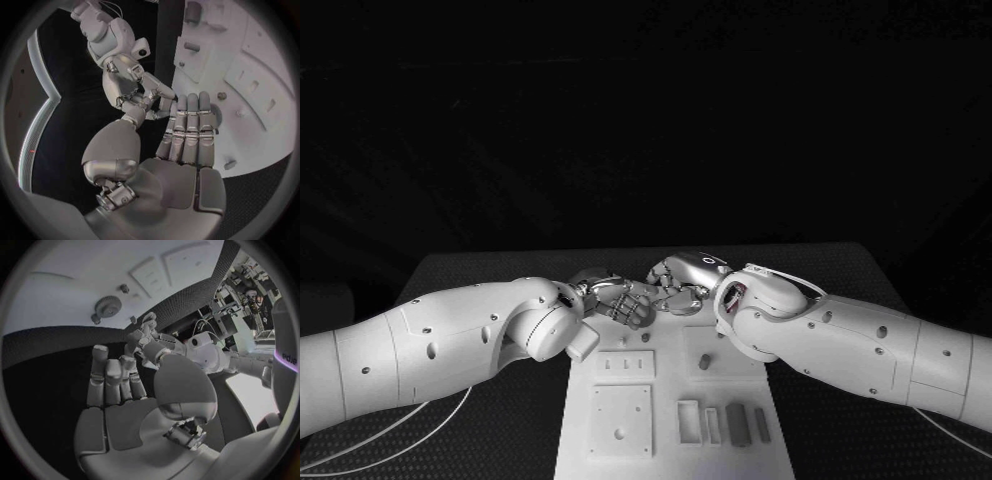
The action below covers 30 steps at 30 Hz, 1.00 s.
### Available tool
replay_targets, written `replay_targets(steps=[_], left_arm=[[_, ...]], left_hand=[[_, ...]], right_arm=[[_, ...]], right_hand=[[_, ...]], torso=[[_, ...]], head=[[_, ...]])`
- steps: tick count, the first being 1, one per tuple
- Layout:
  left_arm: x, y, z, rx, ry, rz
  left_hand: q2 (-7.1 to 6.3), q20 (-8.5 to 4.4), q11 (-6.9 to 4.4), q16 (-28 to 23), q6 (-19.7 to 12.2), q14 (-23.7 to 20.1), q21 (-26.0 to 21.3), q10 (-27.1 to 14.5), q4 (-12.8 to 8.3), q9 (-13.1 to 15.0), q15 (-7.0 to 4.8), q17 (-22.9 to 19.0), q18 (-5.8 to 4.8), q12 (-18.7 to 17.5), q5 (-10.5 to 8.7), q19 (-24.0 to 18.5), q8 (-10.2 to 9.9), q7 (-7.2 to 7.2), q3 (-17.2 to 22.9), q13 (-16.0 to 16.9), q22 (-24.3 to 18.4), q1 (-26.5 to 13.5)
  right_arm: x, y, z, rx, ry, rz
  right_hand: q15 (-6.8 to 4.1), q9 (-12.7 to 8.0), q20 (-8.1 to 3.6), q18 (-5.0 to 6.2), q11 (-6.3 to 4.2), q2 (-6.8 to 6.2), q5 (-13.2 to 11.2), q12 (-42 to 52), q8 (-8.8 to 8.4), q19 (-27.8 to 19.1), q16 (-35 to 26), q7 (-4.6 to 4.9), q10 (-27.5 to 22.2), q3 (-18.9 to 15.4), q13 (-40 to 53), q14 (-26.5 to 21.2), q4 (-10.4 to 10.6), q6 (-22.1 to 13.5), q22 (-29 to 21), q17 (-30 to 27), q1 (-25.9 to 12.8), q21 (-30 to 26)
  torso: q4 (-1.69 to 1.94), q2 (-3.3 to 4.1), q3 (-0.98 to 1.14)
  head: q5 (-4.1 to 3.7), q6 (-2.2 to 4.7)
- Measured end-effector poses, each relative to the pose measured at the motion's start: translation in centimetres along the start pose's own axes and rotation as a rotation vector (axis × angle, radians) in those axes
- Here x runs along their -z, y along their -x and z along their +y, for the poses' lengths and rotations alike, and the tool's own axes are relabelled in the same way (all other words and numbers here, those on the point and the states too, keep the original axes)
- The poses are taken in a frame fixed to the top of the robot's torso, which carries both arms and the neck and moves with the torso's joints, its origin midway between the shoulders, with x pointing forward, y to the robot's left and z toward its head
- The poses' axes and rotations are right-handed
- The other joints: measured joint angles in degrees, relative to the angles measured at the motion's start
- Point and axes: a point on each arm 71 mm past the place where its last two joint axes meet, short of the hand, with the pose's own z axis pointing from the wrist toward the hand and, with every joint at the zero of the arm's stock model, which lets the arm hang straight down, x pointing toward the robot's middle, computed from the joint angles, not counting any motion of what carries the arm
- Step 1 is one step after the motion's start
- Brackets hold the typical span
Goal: Assemble the parts on the task board
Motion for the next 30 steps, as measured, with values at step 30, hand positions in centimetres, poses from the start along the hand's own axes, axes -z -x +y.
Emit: replay_targets(steps=[30], left_arm=[[-0.14, 0.06, 0.35, -0.012, 0.024, -0.007]], left_hand=[[3.99, -2.22, -2.60, 2.1, 6.0, 4.1, 1.4, 4.4, -1.0, 0.3, -2.40, 4.5, 0.44, 2.5, 0.00, 3.3, 1.5, -2.85, 1.0, 3.3, 2.4, 0.3]], right_arm=[[-0.59, -0.33, 1.01, -0.003, 0.022, 0.001]], right_hand=[[-0.07, 0.1, 0.01, 0.00, 0.00, -0.60, -0.2, 0.0, 0.01, 0.0, 0.0, -0.17, 0.0, -0.2, 0.0, 0.0, -0.2, 0.2, 0.0, 0.0, -0.2, 0.0]], torso=[[0.01, -0.01, -0.04]], head=[[-0.01, -0.46]])
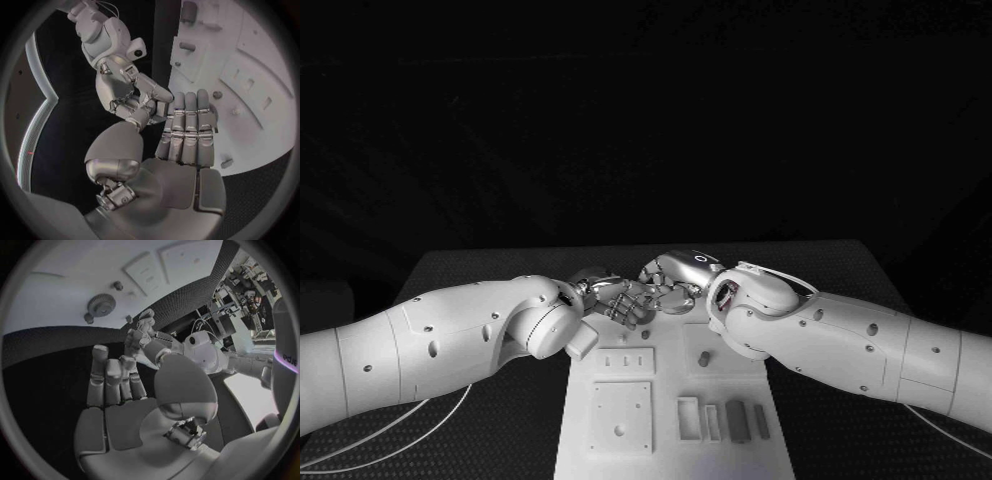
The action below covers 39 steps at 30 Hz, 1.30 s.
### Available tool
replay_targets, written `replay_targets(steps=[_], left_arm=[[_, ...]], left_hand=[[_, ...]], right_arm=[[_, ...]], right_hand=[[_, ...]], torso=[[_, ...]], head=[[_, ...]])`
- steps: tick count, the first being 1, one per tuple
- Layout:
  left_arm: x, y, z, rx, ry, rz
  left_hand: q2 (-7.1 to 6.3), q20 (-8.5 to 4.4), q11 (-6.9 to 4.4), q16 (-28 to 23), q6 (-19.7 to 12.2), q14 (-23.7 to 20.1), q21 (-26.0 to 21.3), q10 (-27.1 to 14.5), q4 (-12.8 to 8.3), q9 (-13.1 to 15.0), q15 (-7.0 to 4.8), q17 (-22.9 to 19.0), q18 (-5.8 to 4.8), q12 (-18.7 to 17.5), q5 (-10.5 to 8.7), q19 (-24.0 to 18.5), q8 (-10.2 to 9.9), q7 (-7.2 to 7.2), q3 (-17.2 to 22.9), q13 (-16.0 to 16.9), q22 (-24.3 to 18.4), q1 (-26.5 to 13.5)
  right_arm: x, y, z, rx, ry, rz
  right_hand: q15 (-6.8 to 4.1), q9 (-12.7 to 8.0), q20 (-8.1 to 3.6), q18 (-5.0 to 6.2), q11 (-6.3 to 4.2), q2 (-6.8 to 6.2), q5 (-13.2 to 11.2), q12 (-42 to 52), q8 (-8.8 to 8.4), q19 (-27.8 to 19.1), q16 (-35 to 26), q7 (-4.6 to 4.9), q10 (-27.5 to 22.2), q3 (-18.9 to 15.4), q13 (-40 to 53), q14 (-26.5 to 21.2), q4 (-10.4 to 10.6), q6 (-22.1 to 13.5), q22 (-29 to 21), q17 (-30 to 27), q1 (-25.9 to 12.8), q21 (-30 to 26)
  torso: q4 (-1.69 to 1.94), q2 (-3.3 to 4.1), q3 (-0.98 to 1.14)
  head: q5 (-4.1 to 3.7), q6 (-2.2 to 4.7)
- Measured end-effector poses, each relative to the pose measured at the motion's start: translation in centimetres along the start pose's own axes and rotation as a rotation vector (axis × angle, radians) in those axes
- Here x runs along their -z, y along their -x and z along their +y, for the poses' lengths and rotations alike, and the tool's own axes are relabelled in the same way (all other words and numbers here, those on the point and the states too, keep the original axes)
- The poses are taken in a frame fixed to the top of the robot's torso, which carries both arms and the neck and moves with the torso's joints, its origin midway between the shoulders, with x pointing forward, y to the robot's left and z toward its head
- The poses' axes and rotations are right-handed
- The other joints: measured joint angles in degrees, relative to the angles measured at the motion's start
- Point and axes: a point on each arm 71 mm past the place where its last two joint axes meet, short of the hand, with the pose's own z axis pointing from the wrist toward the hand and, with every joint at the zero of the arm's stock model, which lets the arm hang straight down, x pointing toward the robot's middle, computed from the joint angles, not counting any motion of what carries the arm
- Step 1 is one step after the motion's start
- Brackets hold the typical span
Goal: Assemble the parts on the task board
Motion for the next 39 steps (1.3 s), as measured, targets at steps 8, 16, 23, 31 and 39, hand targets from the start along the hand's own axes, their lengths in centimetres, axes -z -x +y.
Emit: replay_targets(steps=[8, 16, 23, 31, 39], left_arm=[[0.00, 0.00, 0.04, 0.000, 0.005, 0.000], [-0.03, 0.07, 0.11, 0.001, 0.010, -0.002], [-0.03, 0.07, 0.19, 0.000, 0.019, 0.000], [-0.06, 0.10, 0.22, -0.004, 0.026, 0.005], [-0.09, 0.10, 0.24, -0.015, 0.030, 0.009]], left_hand=[[0.02, -0.24, -0.19, 1.1, 0.6, 0.1, 0.2, 0.2, -0.1, 0.0, -0.07, 1.1, -0.07, 0.2, 5.35, 0.2, 0.3, -0.02, 1.9, 2.1, 1.6, 0.5], [-1.82, -0.66, -0.19, 2.1, 1.5, 0.3, 0.9, 0.2, -0.5, 0.0, -0.28, 1.8, -0.46, 0.4, 20.13, 0.7, 0.3, -0.50, 2.4, 4.9, 3.6, -5.3], [-2.80, -0.75, -0.48, 2.5, 1.8, 0.3, 0.9, 0.5, -0.8, 0.2, -0.28, 2.0, -0.61, 0.8, 20.75, 0.8, 0.2, -0.52, 2.6, 5.7, 4.3, -6.4], [-2.93, -0.95, -0.89, 3.1, 2.0, 0.7, 1.1, 0.9, -1.6, 0.5, -0.70, 2.5, -0.61, 1.1, 20.75, 1.0, 0.4, -0.63, 3.5, 7.0, 5.1, -6.5], [-3.68, -1.07, -0.89, 3.9, 2.4, 0.9, 1.4, 0.9, -2.3, 0.8, -0.90, 3.2, -0.86, 1.5, 21.31, 1.1, 0.4, -0.62, 4.1, 8.6, 6.1, -4.5]], right_arm=[[0.01, -0.04, 0.03, -0.001, 0.004, 0.001], [-0.04, -0.12, 0.08, -0.002, 0.005, 0.002], [-0.11, -0.25, 0.03, -0.002, 0.005, 0.004], [-0.12, -0.31, -0.01, -0.001, 0.008, 0.006], [-0.11, -0.37, -0.04, 0.000, 0.010, 0.011]], right_hand=[[-0.07, 0.0, -0.21, -0.07, 0.00, 0.02, 0.0, 0.0, 0.00, 0.2, 0.0, -0.02, 0.0, 0.0, 0.0, 0.1, 0.0, 0.0, 0.0, 0.0, 0.0, 0.0], [-0.06, 0.0, -0.21, -0.34, 0.01, 0.10, 0.0, 0.0, 0.00, 0.2, 0.0, -0.11, 0.0, 0.0, 0.0, 0.1, 0.0, 0.1, 0.0, 0.0, 0.1, 0.0], [-0.05, 0.0, -0.21, -0.34, 0.00, 0.19, 0.0, 0.0, 0.01, 0.2, 0.0, -0.13, 0.0, -0.1, 0.0, 0.1, -0.1, 0.1, 0.0, 0.0, 0.2, 0.0], [-0.02, 0.0, -0.21, -0.34, 0.01, 0.19, -0.1, 0.0, 0.01, 0.2, 0.0, -0.16, 0.0, -0.1, 0.0, 0.1, -0.1, 0.2, 0.0, 0.0, 0.2, 0.0], [0.06, 0.1, -0.21, -0.35, 0.01, 0.19, -0.2, 0.0, 0.01, 0.2, 0.0, -0.17, 0.0, 0.0, 0.0, 0.1, 0.0, 0.2, 0.0, -0.1, 0.2, 0.0]], torso=[[-0.02, -0.01, 0.03], [0.00, -0.02, 0.06], [-0.01, -0.02, 0.05], [0.02, -0.01, 0.04], [0.00, 0.01, 0.01]], head=[[-0.02, -0.09], [-0.03, -0.21], [-0.07, -0.27], [-0.14, -0.46], [-0.21, -0.65]])
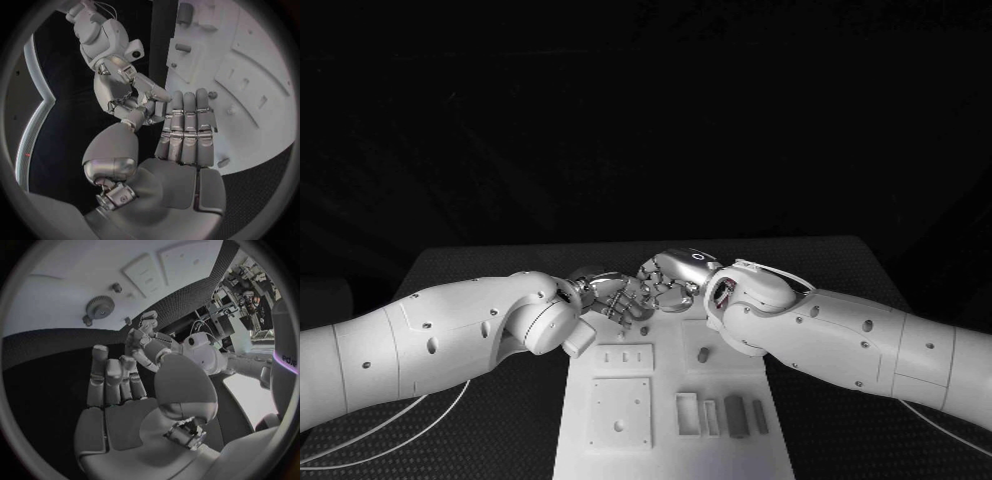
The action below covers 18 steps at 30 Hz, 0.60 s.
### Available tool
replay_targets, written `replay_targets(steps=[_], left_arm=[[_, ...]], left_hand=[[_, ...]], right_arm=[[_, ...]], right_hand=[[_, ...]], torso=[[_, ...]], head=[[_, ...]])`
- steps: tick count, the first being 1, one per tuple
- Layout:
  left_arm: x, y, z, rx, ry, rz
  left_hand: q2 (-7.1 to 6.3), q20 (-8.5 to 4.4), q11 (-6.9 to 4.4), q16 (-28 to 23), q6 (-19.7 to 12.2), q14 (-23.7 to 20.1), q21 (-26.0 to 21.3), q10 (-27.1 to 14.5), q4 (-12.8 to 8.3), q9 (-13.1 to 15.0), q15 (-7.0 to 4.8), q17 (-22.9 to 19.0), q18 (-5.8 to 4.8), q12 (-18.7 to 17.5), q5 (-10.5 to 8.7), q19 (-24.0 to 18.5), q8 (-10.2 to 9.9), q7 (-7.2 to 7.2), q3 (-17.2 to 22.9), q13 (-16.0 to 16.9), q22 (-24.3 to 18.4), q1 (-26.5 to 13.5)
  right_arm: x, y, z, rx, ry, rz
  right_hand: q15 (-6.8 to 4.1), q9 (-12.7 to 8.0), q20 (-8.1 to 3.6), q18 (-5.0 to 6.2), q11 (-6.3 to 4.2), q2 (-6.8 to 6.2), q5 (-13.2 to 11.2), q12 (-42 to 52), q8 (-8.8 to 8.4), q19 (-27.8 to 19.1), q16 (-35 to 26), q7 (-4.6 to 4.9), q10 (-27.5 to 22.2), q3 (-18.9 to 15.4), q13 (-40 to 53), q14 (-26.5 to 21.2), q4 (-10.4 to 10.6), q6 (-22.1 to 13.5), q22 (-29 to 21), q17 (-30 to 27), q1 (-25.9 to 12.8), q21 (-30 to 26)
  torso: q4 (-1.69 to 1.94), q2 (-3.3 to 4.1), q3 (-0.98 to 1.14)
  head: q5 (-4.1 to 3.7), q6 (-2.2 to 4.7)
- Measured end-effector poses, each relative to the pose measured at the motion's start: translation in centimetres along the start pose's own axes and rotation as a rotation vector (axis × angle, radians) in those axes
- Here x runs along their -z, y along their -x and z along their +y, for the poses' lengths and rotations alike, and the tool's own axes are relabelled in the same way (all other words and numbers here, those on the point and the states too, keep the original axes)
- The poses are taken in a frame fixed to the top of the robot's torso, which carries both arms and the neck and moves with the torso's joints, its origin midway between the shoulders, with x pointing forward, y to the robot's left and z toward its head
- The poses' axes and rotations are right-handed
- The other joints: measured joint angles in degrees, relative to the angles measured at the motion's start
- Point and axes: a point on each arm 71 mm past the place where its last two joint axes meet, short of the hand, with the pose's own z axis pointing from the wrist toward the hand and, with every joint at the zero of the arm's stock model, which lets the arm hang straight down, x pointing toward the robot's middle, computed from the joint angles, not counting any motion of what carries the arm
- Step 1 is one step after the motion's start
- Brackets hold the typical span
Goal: Assemble the parts on the task board
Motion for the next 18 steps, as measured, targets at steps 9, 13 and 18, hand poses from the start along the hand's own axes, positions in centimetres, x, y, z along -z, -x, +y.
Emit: replay_targets(steps=[9, 13, 18], left_arm=[[0.00, 0.05, 0.03, -0.007, 0.002, -0.002], [0.01, 0.08, 0.07, -0.008, 0.004, -0.003], [0.02, 0.09, 0.09, -0.009, 0.005, -0.003]], left_hand=[[0.68, -0.29, -0.61, 1.2, 0.3, 0.5, 0.2, 0.6, 0.2, 0.1, -0.51, 1.3, -0.05, 1.0, -0.84, 0.3, 1.2, 0.10, 2.2, 2.5, 1.2, 2.9], [0.91, -0.49, -0.60, 1.2, 0.3, 0.5, 0.2, 0.6, 0.0, 0.4, -0.51, 1.5, -0.21, 1.1, -1.01, 0.5, 1.2, 0.10, 2.9, 3.1, 1.4, 3.2], [1.27, -0.90, -1.01, 2.1, 0.3, 1.0, 0.5, 1.2, -0.2, 0.4, -1.02, 2.2, -0.47, 2.1, -1.02, 0.9, 1.8, 0.09, 3.6, 3.9, 1.9, 4.0]], right_arm=[[-0.03, -0.04, 0.04, 0.000, 0.003, 0.004], [-0.07, -0.10, 0.04, 0.000, 0.003, 0.005], [-0.11, -0.16, 0.00, 0.000, 0.003, 0.007]], right_hand=[[0.03, 0.0, 0.00, 0.00, 0.00, 0.00, 0.0, 0.0, 0.00, 0.0, 0.0, 0.00, 0.0, 0.0, 0.0, 0.0, 0.0, 0.0, 0.0, 0.0, 0.0, 0.0], [0.03, 0.0, 0.00, 0.00, 0.00, 0.00, -0.1, 0.0, 0.00, 0.0, 0.0, 0.00, 0.0, 0.0, 0.0, 0.0, 0.0, 0.0, 0.0, 0.0, 0.0, 0.0], [-0.11, 0.0, 0.01, -0.01, 0.00, 0.00, -0.1, 0.0, 0.00, 0.0, 0.0, -0.01, 0.0, 0.0, 0.0, 0.1, 0.0, 0.0, 0.0, 0.0, 0.0, 0.0]], torso=[[-0.01, 0.00, 0.02], [-0.01, -0.01, 0.02], [-0.02, -0.02, 0.03]], head=[[-0.08, -0.09], [-0.09, -0.13], [-0.11, -0.15]])
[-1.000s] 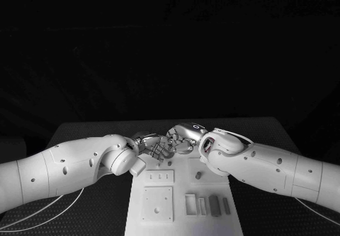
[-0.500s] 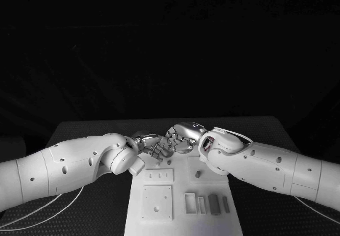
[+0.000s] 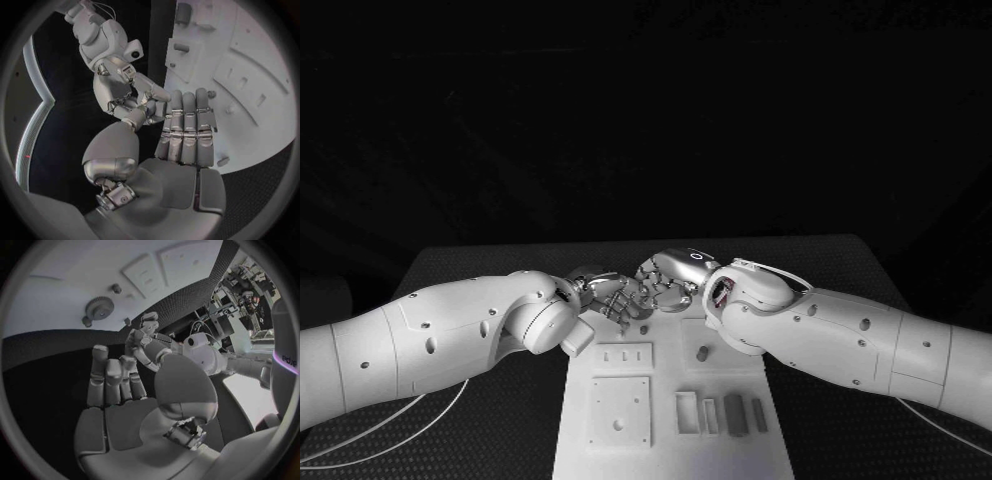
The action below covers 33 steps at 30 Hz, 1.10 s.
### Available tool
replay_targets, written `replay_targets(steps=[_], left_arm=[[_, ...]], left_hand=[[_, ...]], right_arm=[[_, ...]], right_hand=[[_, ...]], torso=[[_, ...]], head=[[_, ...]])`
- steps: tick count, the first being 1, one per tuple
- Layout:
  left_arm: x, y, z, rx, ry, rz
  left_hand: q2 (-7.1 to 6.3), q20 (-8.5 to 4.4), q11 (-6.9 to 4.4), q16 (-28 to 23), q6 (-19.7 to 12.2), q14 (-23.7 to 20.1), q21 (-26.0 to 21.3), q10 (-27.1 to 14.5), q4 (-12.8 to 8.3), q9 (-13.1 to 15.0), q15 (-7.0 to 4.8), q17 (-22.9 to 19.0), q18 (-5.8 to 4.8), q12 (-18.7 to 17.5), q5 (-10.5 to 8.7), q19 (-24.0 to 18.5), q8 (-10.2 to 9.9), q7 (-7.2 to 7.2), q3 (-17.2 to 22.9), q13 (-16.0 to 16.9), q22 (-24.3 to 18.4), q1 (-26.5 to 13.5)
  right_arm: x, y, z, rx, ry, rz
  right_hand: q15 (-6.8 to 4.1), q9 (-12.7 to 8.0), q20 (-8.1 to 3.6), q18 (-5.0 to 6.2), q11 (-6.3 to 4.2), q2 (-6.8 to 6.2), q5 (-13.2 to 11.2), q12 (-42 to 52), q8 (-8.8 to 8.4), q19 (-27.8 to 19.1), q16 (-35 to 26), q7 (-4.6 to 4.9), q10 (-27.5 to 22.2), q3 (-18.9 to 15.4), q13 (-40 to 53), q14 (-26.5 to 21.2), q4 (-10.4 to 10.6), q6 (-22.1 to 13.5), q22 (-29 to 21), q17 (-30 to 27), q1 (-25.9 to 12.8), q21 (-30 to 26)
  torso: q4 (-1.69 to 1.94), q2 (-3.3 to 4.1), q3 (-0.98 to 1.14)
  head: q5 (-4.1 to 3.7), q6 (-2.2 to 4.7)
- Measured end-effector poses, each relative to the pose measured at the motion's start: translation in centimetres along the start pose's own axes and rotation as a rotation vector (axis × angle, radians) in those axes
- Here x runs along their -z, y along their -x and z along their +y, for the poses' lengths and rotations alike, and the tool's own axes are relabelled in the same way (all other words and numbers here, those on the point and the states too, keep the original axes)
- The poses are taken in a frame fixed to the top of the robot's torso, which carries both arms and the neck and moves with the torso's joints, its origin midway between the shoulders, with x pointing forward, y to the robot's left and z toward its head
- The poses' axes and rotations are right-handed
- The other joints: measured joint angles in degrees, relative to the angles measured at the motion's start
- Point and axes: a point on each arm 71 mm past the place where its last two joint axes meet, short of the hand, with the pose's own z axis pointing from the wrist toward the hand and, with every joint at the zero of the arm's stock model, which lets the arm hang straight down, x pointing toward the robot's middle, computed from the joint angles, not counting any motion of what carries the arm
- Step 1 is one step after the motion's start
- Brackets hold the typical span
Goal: Assemble the parts on the task board
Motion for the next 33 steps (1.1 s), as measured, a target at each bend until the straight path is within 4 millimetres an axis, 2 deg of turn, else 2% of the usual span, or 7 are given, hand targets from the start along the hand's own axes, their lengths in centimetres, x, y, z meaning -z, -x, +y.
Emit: replay_targets(steps=[11, 20, 22, 24, 26, 28, 33], left_arm=[[0.0, 0.0, 0.0, -0.007, 0.004, -0.001], [0.0, 0.0, 0.0, -0.013, 0.007, -0.001], [0.0, 0.0, 0.0, -0.014, 0.008, -0.001], [0.0, 0.0, 0.0, -0.015, 0.008, -0.001], [0.0, 0.1, 0.0, -0.015, 0.007, -0.001], [0.0, 0.3, 0.0, -0.016, 0.006, -0.006], [0.0, 0.8, 0.1, -0.020, 0.009, -0.014]], left_hand=[[1.23, -0.86, -1.54, 3.3, 0.2, 1.0, 1.3, 1.1, 0.0, 0.0, -1.01, 1.9, -0.15, 3.9, -0.50, 0.6, 0.0, 0.23, 0.3, 2.7, 2.7, 2.2], [1.48, -0.95, -1.58, 3.6, 0.2, 1.0, 1.3, 1.1, 0.0, 0.0, -1.02, 1.9, -0.16, 3.9, -0.67, 0.5, 0.0, 0.22, 0.3, 2.8, 2.9, 2.4], [1.48, -1.11, -1.58, 3.6, 0.2, 1.0, 1.3, 1.1, 0.0, 0.0, -1.02, 1.9, -0.34, 3.9, -0.67, 0.2, 0.0, 0.22, 0.3, 2.8, 3.0, 2.4], [1.48, -1.05, -1.58, 3.6, 0.2, 1.0, 1.3, 1.1, 0.1, 0.0, -1.02, 1.9, -0.42, 4.1, -0.67, 0.0, 0.9, 0.22, 0.4, 2.8, 3.0, 2.4], [1.47, -1.05, -1.57, 3.8, 0.2, 1.0, 1.3, 1.1, 0.2, 0.0, -1.02, 1.9, -0.42, 4.1, -1.00, 0.0, 2.4, 0.22, 0.4, 2.8, 3.1, 2.4], [1.47, -1.05, -1.57, 3.8, 0.2, 1.0, 1.3, 1.1, 0.2, 0.0, -1.02, 1.9, -0.42, 4.1, -1.22, 0.0, 2.7, 0.21, 0.4, 2.8, 3.2, 2.4], [1.47, -1.25, -1.56, 4.0, 0.2, 1.0, 1.3, 1.1, 0.2, 0.0, -1.02, 1.8, -0.46, 4.3, -4.15, -0.2, 3.6, 0.21, 0.4, 2.8, 3.7, 2.4]], right_arm=[[0.0, -0.2, -0.1, 0.009, 0.002, 0.004], [0.0, -0.2, -0.1, 0.016, 0.004, 0.007], [0.0, -0.2, -0.1, 0.015, 0.004, 0.007], [0.1, -0.2, -0.3, 0.012, 0.001, 0.008], [0.2, -0.3, -0.6, 0.009, -0.007, 0.008], [0.5, -0.3, -1.1, 0.006, -0.020, 0.011], [1.1, -0.2, -2.1, -0.004, -0.044, 0.006]], right_hand=[[-0.09, 0.0, 0.00, 0.00, 0.00, 0.00, 0.2, 0.0, 0.00, 0.0, 0.0, -0.01, 0.0, 0.0, 0.0, -0.1, 0.0, 0.0, 0.0, 0.0, 0.0, 0.0], [-0.09, 0.0, 0.00, 0.00, 0.00, 0.00, 0.2, 0.0, 0.00, 0.0, 0.0, -0.01, 0.0, 0.0, -0.1, -0.1, 0.0, 0.0, 0.0, -0.1, 0.0, 0.0], [-0.08, 0.0, 0.00, 0.00, 0.00, -0.54, 0.2, 0.0, 0.00, 0.0, 0.0, -0.02, 0.0, -0.1, -0.1, -0.1, 0.1, 0.0, 0.0, -0.1, 0.5, 0.0], [-0.09, 0.5, 0.00, 0.01, 0.02, -2.14, 0.2, 0.0, 0.18, 0.0, 0.0, 0.01, 0.0, -0.7, -0.1, -0.1, 0.5, 0.0, 0.0, -0.1, -0.4, 0.0], [0.40, 1.5, 0.00, 0.00, 1.06, -4.41, 0.6, -0.5, -1.32, 0.0, -0.3, 1.72, -0.5, -1.6, -0.3, -0.5, 0.8, -1.7, 0.0, -0.2, -2.0, 0.0], [1.44, 0.6, 0.06, -0.43, 1.83, -5.98, 0.6, -0.8, -3.15, -0.1, -0.3, 3.19, -1.2, -2.5, -0.4, -0.9, 0.9, -3.2, 0.0, -0.2, -3.3, -0.3], [2.90, -0.6, 0.51, -0.24, 3.37, -7.57, 0.6, -1.3, -5.08, -0.5, -0.5, 4.25, -2.8, -3.1, -0.6, -1.8, 0.9, -6.3, 0.0, -0.2, -4.4, -0.6]], torso=[[0.02, 0.00, -0.01], [-0.01, 0.00, -0.01], [-0.01, 0.00, -0.03], [-0.01, -0.01, -0.04], [0.01, -0.02, -0.04], [0.01, -0.02, -0.03], [0.05, -0.02, 0.02]], head=[[0.03, -0.09], [-0.04, -0.08], [-0.10, -0.06], [-0.12, -0.05], [-0.15, -0.04], [-0.16, -0.04], [-0.12, 0.01]])
